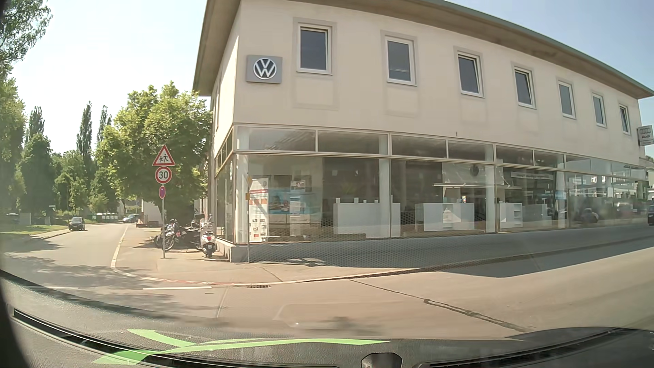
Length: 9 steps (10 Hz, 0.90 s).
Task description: Follow the waypoints while adhering to traffic rules and regulations
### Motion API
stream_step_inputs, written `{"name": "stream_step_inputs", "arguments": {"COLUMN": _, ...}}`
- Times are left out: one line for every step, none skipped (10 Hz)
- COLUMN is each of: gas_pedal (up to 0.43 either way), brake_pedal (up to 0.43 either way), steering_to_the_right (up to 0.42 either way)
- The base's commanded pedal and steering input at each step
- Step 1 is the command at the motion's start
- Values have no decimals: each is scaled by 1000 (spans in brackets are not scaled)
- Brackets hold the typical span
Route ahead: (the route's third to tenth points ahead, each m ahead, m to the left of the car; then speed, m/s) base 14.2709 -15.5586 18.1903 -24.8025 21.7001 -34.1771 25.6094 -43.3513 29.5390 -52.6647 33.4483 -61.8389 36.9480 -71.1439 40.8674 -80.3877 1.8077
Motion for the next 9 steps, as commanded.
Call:
{"name": "stream_step_inputs", "arguments": {"gas_pedal": 177, "brake_pedal": 0, "steering_to_the_right": 664}}
{"name": "stream_step_inputs", "arguments": {"gas_pedal": 189, "brake_pedal": 0, "steering_to_the_right": 687}}
{"name": "stream_step_inputs", "arguments": {"gas_pedal": 189, "brake_pedal": 0, "steering_to_the_right": 711}}
{"name": "stream_step_inputs", "arguments": {"gas_pedal": 209, "brake_pedal": 0, "steering_to_the_right": 729}}
{"name": "stream_step_inputs", "arguments": {"gas_pedal": 209, "brake_pedal": 0, "steering_to_the_right": 734}}
{"name": "stream_step_inputs", "arguments": {"gas_pedal": 209, "brake_pedal": 0, "steering_to_the_right": 736}}
{"name": "stream_step_inputs", "arguments": {"gas_pedal": 209, "brake_pedal": 0, "steering_to_the_right": 741}}
{"name": "stream_step_inputs", "arguments": {"gas_pedal": 209, "brake_pedal": 0, "steering_to_the_right": 744}}
{"name": "stream_step_inputs", "arguments": {"gas_pedal": 209, "brake_pedal": 0, "steering_to_the_right": 744}}
